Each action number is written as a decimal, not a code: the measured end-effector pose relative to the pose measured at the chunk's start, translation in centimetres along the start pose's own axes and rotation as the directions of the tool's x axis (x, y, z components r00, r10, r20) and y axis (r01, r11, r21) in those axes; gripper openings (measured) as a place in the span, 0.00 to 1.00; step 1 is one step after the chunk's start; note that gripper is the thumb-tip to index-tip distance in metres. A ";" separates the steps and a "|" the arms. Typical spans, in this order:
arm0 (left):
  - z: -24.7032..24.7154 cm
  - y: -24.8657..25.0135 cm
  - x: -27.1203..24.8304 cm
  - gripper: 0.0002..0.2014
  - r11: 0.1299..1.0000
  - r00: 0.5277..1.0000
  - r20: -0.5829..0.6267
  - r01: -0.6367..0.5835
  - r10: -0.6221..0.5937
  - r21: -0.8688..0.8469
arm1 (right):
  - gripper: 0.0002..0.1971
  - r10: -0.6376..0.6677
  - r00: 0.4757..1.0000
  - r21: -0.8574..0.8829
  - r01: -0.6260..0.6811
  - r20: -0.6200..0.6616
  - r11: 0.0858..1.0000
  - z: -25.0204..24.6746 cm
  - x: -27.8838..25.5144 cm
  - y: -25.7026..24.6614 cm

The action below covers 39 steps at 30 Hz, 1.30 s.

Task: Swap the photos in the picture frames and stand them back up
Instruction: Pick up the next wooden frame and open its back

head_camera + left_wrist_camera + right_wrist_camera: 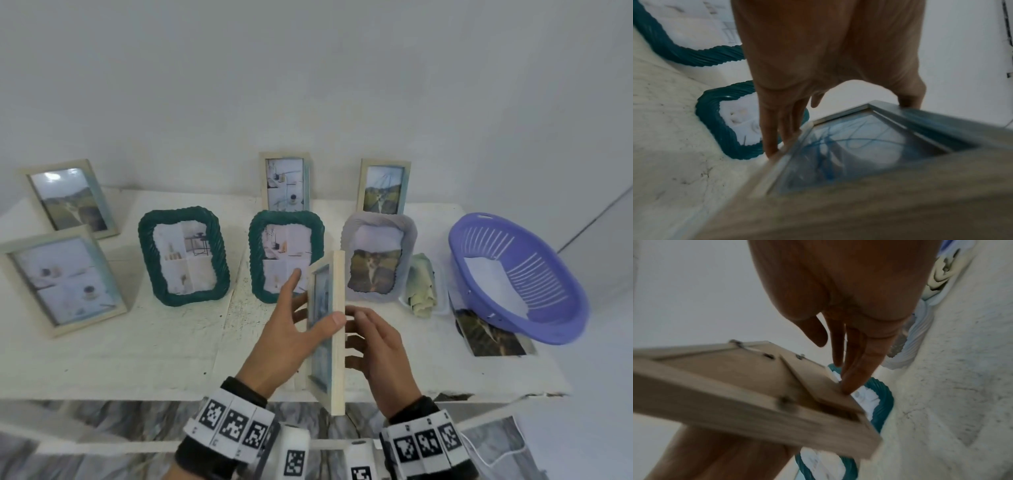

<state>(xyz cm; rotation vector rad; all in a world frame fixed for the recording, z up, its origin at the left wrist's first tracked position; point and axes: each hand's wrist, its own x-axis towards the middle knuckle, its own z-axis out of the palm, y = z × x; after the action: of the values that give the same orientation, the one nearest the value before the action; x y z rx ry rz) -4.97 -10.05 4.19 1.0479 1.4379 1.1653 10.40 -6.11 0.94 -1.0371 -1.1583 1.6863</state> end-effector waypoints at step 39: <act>-1.0 -12.5 1.0 0.16 0.893 0.952 -0.289 0.042 0.101 0.449 | 0.05 0.019 0.999 -0.923 0.037 0.048 0.384 -3.8 2.8 5.4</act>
<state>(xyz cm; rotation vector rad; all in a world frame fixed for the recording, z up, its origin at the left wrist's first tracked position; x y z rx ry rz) -6.65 -11.36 -8.20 1.2440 2.0128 1.0707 12.10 -3.79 -5.61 -1.6254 -2.2608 0.9126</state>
